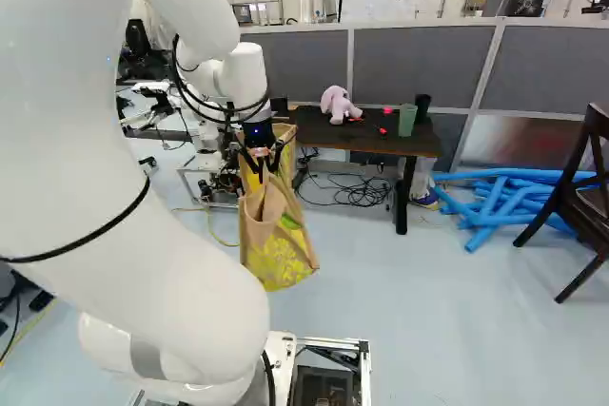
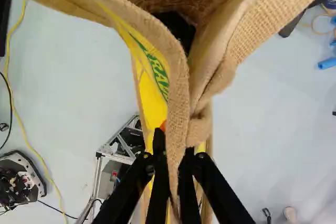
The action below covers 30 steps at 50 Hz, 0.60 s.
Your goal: Pick up the bag on the ground and place it on the table
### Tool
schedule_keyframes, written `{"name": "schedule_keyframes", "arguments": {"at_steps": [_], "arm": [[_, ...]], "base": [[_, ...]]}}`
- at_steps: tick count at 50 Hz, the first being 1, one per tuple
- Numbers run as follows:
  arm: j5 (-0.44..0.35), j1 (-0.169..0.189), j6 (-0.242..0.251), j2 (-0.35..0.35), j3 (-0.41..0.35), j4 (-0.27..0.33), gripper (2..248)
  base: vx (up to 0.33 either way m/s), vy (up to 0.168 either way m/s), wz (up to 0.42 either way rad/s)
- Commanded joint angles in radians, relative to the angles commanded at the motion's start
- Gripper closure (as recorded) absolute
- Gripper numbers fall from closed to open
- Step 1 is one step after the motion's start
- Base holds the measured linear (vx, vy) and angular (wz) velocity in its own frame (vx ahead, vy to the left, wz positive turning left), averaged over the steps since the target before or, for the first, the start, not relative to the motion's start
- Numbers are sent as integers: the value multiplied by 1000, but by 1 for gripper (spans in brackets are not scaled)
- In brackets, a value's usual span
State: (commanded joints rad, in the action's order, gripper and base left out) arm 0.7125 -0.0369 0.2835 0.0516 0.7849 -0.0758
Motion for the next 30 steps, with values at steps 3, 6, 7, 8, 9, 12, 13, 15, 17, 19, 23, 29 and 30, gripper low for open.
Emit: {"name": "schedule_keyframes", "arguments": {"at_steps": [3,6,7,8,9,12,13,15,17,19,23,29,30], "arm": [[10,0,0,7,4,0,229],[20,0,0,14,7,0,229],[23,0,0,16,9,0,229],[27,1,0,19,10,0,229],[30,1,0,21,11,0,229],[40,1,0,28,15,0,229],[44,1,0,30,17,0,229],[50,1,0,34,19,0,229],[57,1,0,38,22,0,229],[63,1,0,43,25,0,229],[77,2,0,51,31,0,229],[97,2,0,62,41,0,229],[100,2,0,64,42,0,229]], "base": [[0,0,0],[0,0,0],[0,0,0],[0,0,0],[0,0,0],[0,0,0],[0,0,0],[0,0,0],[0,0,0],[0,0,0],[0,0,0],[0,0,0],[0,0,0]]}}
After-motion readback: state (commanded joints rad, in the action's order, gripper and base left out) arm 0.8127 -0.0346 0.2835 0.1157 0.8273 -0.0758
